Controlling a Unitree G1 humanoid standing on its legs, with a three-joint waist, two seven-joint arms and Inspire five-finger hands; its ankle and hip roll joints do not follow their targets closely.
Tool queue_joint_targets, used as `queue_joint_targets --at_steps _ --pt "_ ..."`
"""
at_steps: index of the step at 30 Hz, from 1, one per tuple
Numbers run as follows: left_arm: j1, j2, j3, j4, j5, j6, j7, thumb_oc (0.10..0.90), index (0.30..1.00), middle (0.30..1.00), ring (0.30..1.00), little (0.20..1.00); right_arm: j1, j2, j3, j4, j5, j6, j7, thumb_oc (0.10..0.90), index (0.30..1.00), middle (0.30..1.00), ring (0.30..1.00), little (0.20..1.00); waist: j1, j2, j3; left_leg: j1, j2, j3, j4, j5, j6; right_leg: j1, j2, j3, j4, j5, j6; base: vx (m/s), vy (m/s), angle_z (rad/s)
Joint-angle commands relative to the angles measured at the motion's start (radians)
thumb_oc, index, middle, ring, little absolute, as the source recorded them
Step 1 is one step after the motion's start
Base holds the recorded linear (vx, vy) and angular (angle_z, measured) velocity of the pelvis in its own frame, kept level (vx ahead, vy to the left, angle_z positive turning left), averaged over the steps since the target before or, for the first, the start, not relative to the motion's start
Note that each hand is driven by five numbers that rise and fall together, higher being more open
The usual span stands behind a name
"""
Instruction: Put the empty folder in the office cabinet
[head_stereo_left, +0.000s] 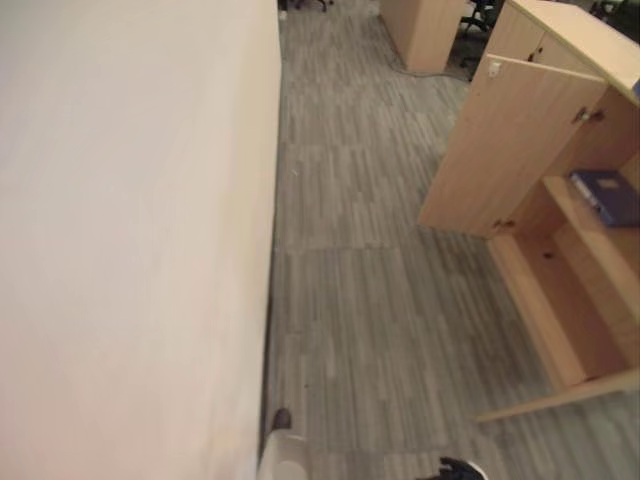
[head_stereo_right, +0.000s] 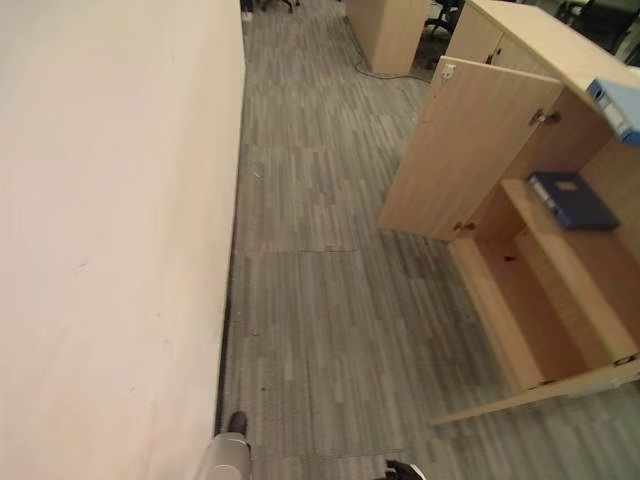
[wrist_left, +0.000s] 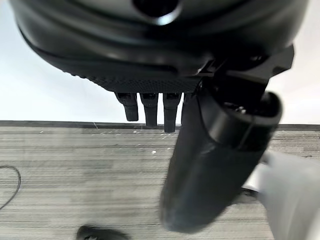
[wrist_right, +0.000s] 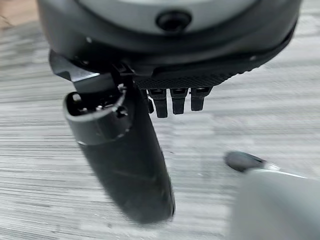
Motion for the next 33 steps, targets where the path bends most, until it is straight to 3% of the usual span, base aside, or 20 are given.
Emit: queue_joint_targets --at_steps 1,2,3,4,6,7,9,10,12,13,16,18,21,25,27,28,31,33 --pt "-0.083 0.133 -0.027 -0.094 0.04 -0.06 0.06 0.8 0.9 0.9 0.9 0.9 0.023 -0.101 0.03 -0.09 -0.034 -0.017 -0.009 0.8 0.9 0.9 0.9 0.9 0.027 0.013 -0.052 -0.061 -0.014 0.046 -0.294 0.218 0.028 0.023 0.05 -0.033 0.152 -0.035 0.048 0.2 0.32 0.24" --pt "-0.088 0.143 -0.024 -0.105 0.038 -0.061 0.06 0.8 0.9 0.9 0.9 0.9 0.012 -0.099 0.037 -0.098 -0.04 -0.017 -0.006 0.8 0.9 0.9 0.9 0.9 0.027 0.0 -0.052 -0.048 -0.036 0.058 -0.299 0.195 0.046 -0.004 0.038 -0.046 0.215 0.008 0.072 0.23 0.428 0.09" --pt "-0.106 0.16 -0.018 -0.12 0.027 -0.061 0.062 0.8 0.9 0.9 0.9 0.9 -0.013 -0.095 0.028 -0.117 -0.028 -0.019 -0.008 0.8 0.9 0.9 0.9 0.9 0.025 0.005 -0.047 -0.003 -0.052 0.087 -0.316 0.147 0.071 -0.093 0.012 -0.097 0.377 0.13 0.118 0.18 0.334 0.08" --pt "-0.106 0.159 -0.019 -0.12 0.027 -0.061 0.062 0.8 0.9 0.9 0.9 0.9 -0.013 -0.096 0.028 -0.117 -0.028 -0.018 -0.008 0.8 0.9 0.9 0.9 0.9 0.029 0.009 -0.049 -0.005 -0.047 0.089 -0.315 0.147 0.07 -0.096 0.017 -0.093 0.374 0.135 0.118 0.14 0.311 -0.05" --pt "-0.114 0.165 -0.016 -0.125 0.021 -0.061 0.071 0.8 0.9 0.9 0.9 0.9 -0.03 -0.093 0.013 -0.136 -0.009 -0.021 -0.014 0.8 0.9 0.9 0.9 0.9 0.009 0.034 -0.038 0.062 -0.055 0.102 -0.342 0.114 0.088 -0.166 -0.011 -0.177 0.514 0.215 0.118 0.12 0.253 0.13" --pt "-0.117 0.167 -0.016 -0.126 0.019 -0.062 0.079 0.8 0.9 0.9 0.9 0.9 -0.033 -0.089 0.009 -0.15 -0.003 -0.027 -0.016 0.8 0.9 0.9 0.9 0.9 0.0 0.052 -0.031 0.098 -0.062 0.107 -0.357 0.095 0.102 -0.2 -0.014 -0.202 0.574 0.229 0.118 0.23 0.408 0.45" --pt "-0.133 0.165 -0.013 -0.125 0.003 -0.068 0.085 0.8 0.9 0.9 0.9 0.9 -0.039 -0.085 0.013 -0.174 0.007 -0.032 -0.015 0.8 0.9 0.9 0.9 0.9 -0.048 0.089 0.001 0.205 -0.103 0.092 -0.395 0.047 0.116 -0.325 0.001 -0.244 0.618 0.154 0.118 0.25 0.358 0.17" --pt "-0.134 0.164 -0.013 -0.125 0.003 -0.068 0.085 0.8 0.9 0.9 0.9 0.9 -0.04 -0.086 0.013 -0.174 0.007 -0.032 -0.015 0.8 0.9 0.9 0.9 0.9 -0.047 0.093 -0.001 0.203 -0.1 0.092 -0.395 0.049 0.115 -0.326 0.005 -0.245 0.615 0.158 0.117 0.25 0.183 -0.23" --pt "-0.142 0.155 -0.021 -0.125 0.008 -0.067 0.081 0.8 0.9 0.9 0.9 0.9 -0.034 -0.089 -0.001 -0.161 0.016 -0.028 -0.022 0.8 0.9 0.9 0.9 0.9 -0.078 0.106 0.015 0.263 -0.111 0.092 -0.403 0.012 0.103 -0.348 -0.031 -0.345 0.438 0.051 0.07 0.29 0.079 -0.06" --pt "-0.142 0.15 -0.027 -0.123 0.012 -0.066 0.076 0.8 0.9 0.9 0.9 0.9 -0.03 -0.091 -0.007 -0.153 0.015 -0.025 -0.024 0.8 0.9 0.9 0.9 0.9 -0.089 0.108 0.018 0.282 -0.115 0.086 -0.407 0.001 0.097 -0.365 -0.036 -0.366 0.382 0.034 0.048 0.25 0.012 0.23" --pt "-0.147 0.141 -0.052 -0.11 0.044 -0.065 0.068 0.8 0.9 0.9 0.9 0.9 -0.01 -0.104 -0.033 -0.119 0.018 -0.012 -0.031 0.8 0.9 0.9 0.9 0.9 -0.136 0.103 0.03 0.342 -0.143 0.061 -0.414 -0.034 0.082 -0.429 -0.037 -0.351 0.187 0.102 0.041 0.27 -0.013 0.34" --pt "-0.15 0.141 -0.063 -0.107 0.074 -0.065 0.063 0.8 0.9 0.9 0.9 0.9 0.004 -0.112 -0.058 -0.103 0.026 -0.003 -0.035 0.8 0.9 0.9 0.9 0.9 -0.174 0.101 0.035 0.378 -0.149 0.047 -0.414 -0.059 0.07 -0.462 -0.047 -0.326 0.075 0.159 0.06 0.28 -0.044 0.71" --pt "-0.141 0.135 -0.058 -0.11 0.084 -0.075 0.064 0.8 0.9 0.9 0.9 0.9 0.021 -0.117 -0.079 -0.086 0.03 0.0 -0.037 0.8 0.9 0.9 0.9 0.9 -0.188 0.108 0.043 0.414 -0.161 0.008 -0.414 -0.091 0.07 -0.488 -0.066 -0.287 -0.021 0.221 0.086 0.22 -0.034 0.39" --pt "-0.118 0.126 -0.048 -0.108 0.09 -0.077 0.062 0.8 0.9 0.9 0.9 0.9 0.048 -0.121 -0.116 -0.068 0.038 0.004 -0.038 0.8 0.9 0.9 0.9 0.9 -0.207 0.109 0.033 0.486 -0.191 0.0 -0.414 -0.138 0.079 -0.498 -0.094 -0.261 -0.022 0.268 0.091 0.32 0.003 -0.31" --pt "-0.104 0.123 -0.048 -0.104 0.101 -0.076 0.059 0.8 0.9 0.9 0.9 0.9 0.067 -0.123 -0.124 -0.072 0.039 0.004 -0.033 0.8 0.9 0.9 0.9 0.9 -0.207 0.105 0.026 0.517 -0.202 0.003 -0.405 -0.162 0.079 -0.479 -0.125 -0.307 -0.025 0.292 0.095 0.29 -0.044 -0.44" --pt "-0.094 0.118 -0.049 -0.105 0.108 -0.075 0.057 0.8 0.9 0.9 0.9 0.9 0.077 -0.129 -0.128 -0.076 0.031 0.005 -0.029 0.8 0.9 0.9 0.9 0.9 -0.21 0.104 0.019 0.541 -0.21 0.012 -0.389 -0.192 0.079 -0.457 -0.158 -0.371 -0.023 0.309 0.097 0.28 -0.037 -0.3" --pt "-0.091 0.117 -0.049 -0.105 0.111 -0.073 0.057 0.8 0.9 0.9 0.9 0.9 0.078 -0.131 -0.128 -0.077 0.029 0.006 -0.028 0.8 0.9 0.9 0.9 0.9 -0.212 0.106 0.016 0.547 -0.209 0.016 -0.383 -0.202 0.079 -0.45 -0.168 -0.395 -0.016 0.312 0.098 0.17 -0.029 -0.32" --pt "-0.08 0.109 -0.048 -0.116 0.111 -0.073 0.053 0.8 0.9 0.9 0.9 0.9 0.077 -0.137 -0.133 -0.08 0.022 0.007 -0.025 0.8 0.9 0.9 0.9 0.9 -0.211 0.122 0.004 0.582 -0.205 0.056 -0.381 -0.237 0.073 -0.449 -0.206 -0.479 0.026 0.313 0.097 0.27 -0.042 -0.24"
